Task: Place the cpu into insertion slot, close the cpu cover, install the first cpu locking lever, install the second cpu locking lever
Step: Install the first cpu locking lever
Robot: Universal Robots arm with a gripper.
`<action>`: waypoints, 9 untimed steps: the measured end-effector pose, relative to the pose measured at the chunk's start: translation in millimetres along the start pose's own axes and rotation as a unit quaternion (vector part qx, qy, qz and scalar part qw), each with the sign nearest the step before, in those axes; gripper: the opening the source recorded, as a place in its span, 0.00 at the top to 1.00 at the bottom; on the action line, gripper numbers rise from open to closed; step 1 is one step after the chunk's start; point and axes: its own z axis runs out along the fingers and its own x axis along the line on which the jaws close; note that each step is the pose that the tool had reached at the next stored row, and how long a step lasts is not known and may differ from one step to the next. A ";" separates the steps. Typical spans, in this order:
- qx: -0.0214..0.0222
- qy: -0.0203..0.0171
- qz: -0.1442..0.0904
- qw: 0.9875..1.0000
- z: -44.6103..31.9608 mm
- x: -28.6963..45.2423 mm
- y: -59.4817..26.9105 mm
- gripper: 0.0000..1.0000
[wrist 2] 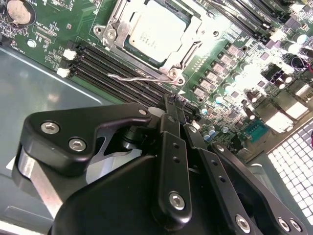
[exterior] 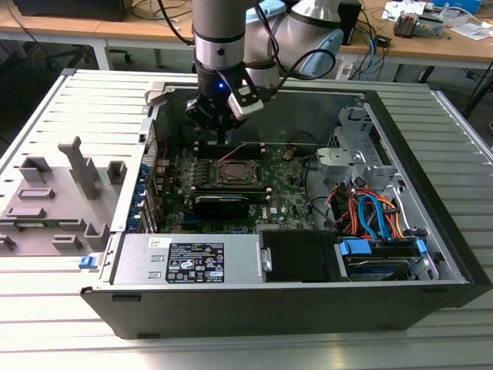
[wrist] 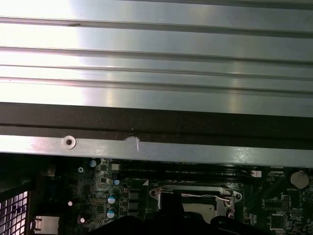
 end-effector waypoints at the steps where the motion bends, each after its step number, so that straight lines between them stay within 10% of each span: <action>1: 0.000 0.000 0.000 1.000 0.1 -0.3 0.0 0.89; 9: 0.000 0.000 0.000 1.000 0.4 -2.1 -0.1 0.89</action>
